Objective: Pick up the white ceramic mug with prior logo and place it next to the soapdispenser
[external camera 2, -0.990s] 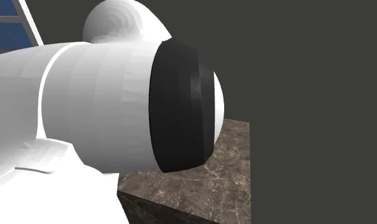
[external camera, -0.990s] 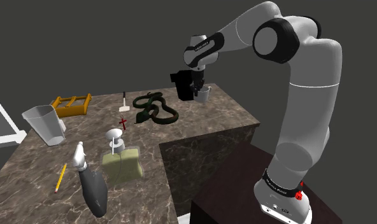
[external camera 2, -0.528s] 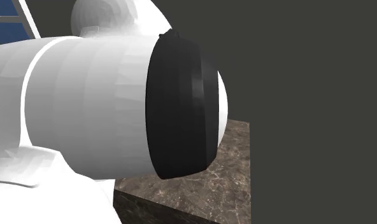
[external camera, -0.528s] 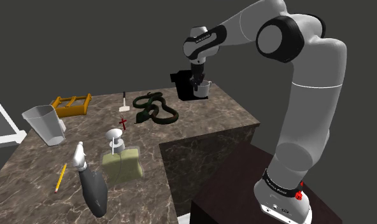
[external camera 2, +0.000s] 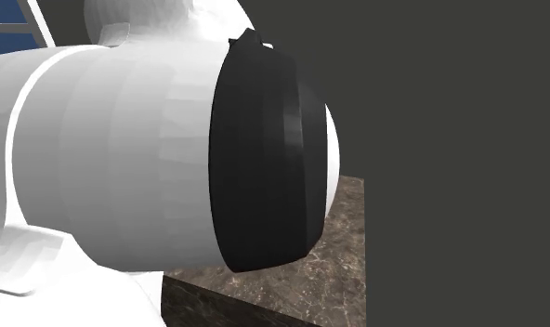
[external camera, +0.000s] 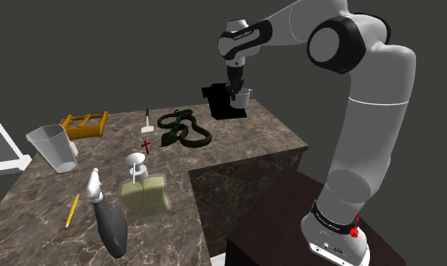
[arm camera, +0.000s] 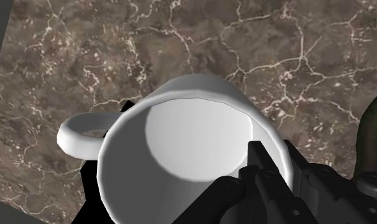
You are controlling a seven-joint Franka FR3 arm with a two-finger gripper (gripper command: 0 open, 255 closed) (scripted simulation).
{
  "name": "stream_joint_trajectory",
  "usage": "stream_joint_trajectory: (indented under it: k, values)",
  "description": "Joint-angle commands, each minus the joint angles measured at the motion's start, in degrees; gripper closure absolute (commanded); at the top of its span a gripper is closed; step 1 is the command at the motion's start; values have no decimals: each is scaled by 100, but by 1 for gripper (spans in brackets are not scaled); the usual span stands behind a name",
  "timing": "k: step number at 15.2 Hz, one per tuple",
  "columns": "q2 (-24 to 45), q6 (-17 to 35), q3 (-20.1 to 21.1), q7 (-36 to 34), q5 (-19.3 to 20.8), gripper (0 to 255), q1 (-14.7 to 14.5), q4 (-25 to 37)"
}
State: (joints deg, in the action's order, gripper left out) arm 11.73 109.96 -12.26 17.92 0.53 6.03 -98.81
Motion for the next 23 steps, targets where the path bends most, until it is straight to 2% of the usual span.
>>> stream_joint_trajectory:
  k: [1, 23]
  values:
    - [-25, -146, -1, 1, 5, 255, -1, 119]
    - [53, -1874, -21, 73, -18, 255, 37, 1926]
